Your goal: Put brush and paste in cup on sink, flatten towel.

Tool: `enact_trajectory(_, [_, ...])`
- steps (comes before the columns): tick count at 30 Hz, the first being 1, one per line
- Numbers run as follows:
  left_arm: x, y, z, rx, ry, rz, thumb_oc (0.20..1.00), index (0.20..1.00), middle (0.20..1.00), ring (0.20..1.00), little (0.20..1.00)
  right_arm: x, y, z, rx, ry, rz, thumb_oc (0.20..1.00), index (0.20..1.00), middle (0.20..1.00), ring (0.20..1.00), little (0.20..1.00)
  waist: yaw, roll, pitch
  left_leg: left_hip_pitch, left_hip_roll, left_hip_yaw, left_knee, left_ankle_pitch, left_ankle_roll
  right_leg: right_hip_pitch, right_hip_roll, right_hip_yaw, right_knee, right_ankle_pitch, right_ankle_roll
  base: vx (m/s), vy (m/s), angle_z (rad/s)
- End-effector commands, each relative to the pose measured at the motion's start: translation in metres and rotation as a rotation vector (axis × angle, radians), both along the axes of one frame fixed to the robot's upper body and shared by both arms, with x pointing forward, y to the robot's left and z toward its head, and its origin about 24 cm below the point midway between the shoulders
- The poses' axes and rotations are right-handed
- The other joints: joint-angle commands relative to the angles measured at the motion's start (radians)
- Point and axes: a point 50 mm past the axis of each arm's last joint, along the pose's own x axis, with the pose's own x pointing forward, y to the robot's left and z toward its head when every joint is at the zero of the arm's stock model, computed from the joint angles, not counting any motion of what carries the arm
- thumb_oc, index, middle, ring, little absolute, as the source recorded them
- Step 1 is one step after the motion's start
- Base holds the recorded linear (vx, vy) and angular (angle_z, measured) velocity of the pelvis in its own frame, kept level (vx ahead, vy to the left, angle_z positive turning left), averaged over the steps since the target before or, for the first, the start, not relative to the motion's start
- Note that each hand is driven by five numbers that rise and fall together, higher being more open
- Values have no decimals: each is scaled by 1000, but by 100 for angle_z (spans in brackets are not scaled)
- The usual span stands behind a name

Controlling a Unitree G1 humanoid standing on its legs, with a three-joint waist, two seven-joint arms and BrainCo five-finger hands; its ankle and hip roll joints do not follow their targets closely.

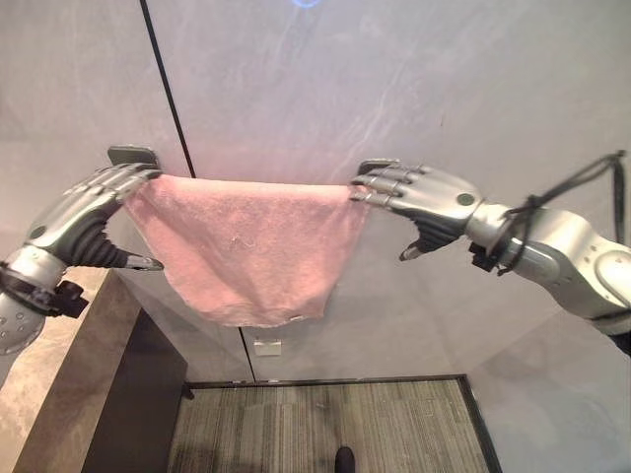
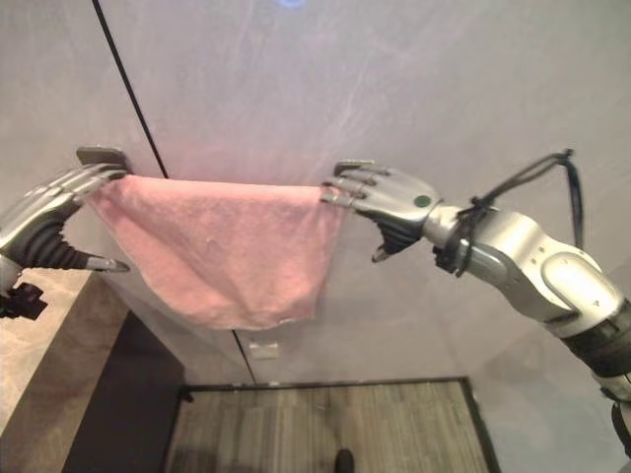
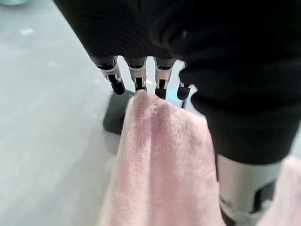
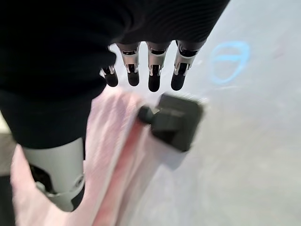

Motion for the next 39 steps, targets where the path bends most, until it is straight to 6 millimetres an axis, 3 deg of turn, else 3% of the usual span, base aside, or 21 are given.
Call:
enact_trajectory(1, [-1,4,21,-194,-107,-41,1000,1000,1000,1000,1000,-6,1,31,232,-145,76,1000,1000,1000,1000,1000,-4,-2,-1,-6,-28,-8,2,0,23,98,-81,-28,-1,-75,122,0,0,0])
enact_trajectory(3, [0,2,18,-274,-122,-70,1000,1000,1000,1000,1000,-9,1,34,317,-164,102,1000,1000,1000,1000,1000,-3,-2,-3,-10,-27,-10,2,3,23,97,-81,-29,-1,-75,120,-32,-10,0])
enact_trajectory(5, [2,-5,11,-468,-228,-110,1000,1000,1000,1000,1000,-14,3,34,682,-171,219,1000,1000,1000,1000,1000,-1,8,-4,-22,-27,-25,2,9,26,92,-81,-28,-1,-75,110,-80,-34,4])
enact_trajectory(9, [-1,-6,1,-552,-295,-85,1000,1000,1000,1000,1000,-21,-1,28,809,-184,243,1000,1000,1000,1000,1000,1,10,-6,-28,-29,-30,2,13,28,87,-81,-28,-1,-76,107,-20,-8,2])
enact_trajectory(14, [-19,4,-31,-621,-309,56,1000,1000,1000,1000,1000,-39,-48,0,973,-222,56,1000,1000,1000,1000,1000,-13,19,-7,-48,-29,-41,2,22,26,79,-82,-32,-1,-79,101,-18,-2,5])
enact_trajectory(16, [-30,17,-66,-732,-244,184,1000,1000,1000,1000,1000,-45,-86,-34,1096,-160,-149,1000,1000,1000,1000,1000,-26,19,-3,-53,-29,-45,2,25,26,80,-81,-35,-1,-81,97,-4,-15,17])
enact_trajectory(17, [-33,18,-73,-746,-223,199,1000,1000,1000,1000,1000,-48,-94,-42,1124,-143,-190,1000,1000,1000,1000,1000,-28,21,-6,-54,-29,-48,2,25,26,81,-81,-37,-1,-82,96,8,-11,8])
enact_trajectory(18, [-40,22,-97,-806,-152,264,1000,1000,1000,1000,1000,-53,-116,-70,1166,-75,-345,1000,1000,1000,1000,1000,-37,23,-6,-57,-28,-50,2,27,25,80,-81,-38,-1,-84,93,0,0,0])
enact_trajectory(22, [-51,18,-141,-968,-8,328,1000,1000,1000,1000,1000,-70,-139,-123,1221,69,-577,1000,1000,1000,1000,1000,-51,27,-2,-61,-26,-50,2,31,26,78,-79,-38,-1,-86,89,0,0,0])
enact_trajectory(23, [-54,11,-169,-1052,101,362,1000,1000,1000,1000,1000,-77,-145,-157,1249,197,-686,1000,1000,1000,1000,1000,-56,29,3,-61,-25,-49,2,33,27,78,-78,-36,-1,-87,87,0,0,0])
enact_trajectory(24, [-54,11,-170,-1052,102,362,1000,1000,1000,1000,1000,-77,-146,-158,1248,198,-686,1000,1000,1000,1000,1000,-56,29,2,-61,-25,-49,2,33,27,78,-78,-36,-1,-87,87,0,0,0])
enact_trajectory(28, [-63,-3,-222,-1135,336,427,1000,1000,1000,1000,1000,-90,-150,-227,1286,502,-885,1000,1000,1000,1000,1000,-62,29,12,-52,-23,-43,2,35,27,85,-73,-35,-1,-90,84,0,0,0])
enact_trajectory(31, [-66,-14,-251,-1150,474,468,1000,1000,1000,1000,1000,-100,-143,-280,1349,753,-1003,1000,1000,1000,1000,1000,-61,28,25,-33,-21,-39,2,40,26,98,-69,-38,1,-92,79,0,0,0])
enact_trajectory(36, [-74,-30,-291,-1085,672,557,1000,1000,1000,1000,1000,-115,-116,-332,1409,1037,-1108,1000,1000,1000,1000,1000,-59,22,39,-20,-16,-37,15,38,24,104,-63,-42,40,-117,71,9,-13,1])
enact_trajectory(39, [-77,-35,-299,-1080,708,572,1000,1000,1000,1000,1000,-120,-106,-342,1399,1113,-1115,1000,1000,1000,1000,1000,-61,21,35,-13,-12,-40,11,39,21,112,-59,-46,37,-123,70,32,-31,1])
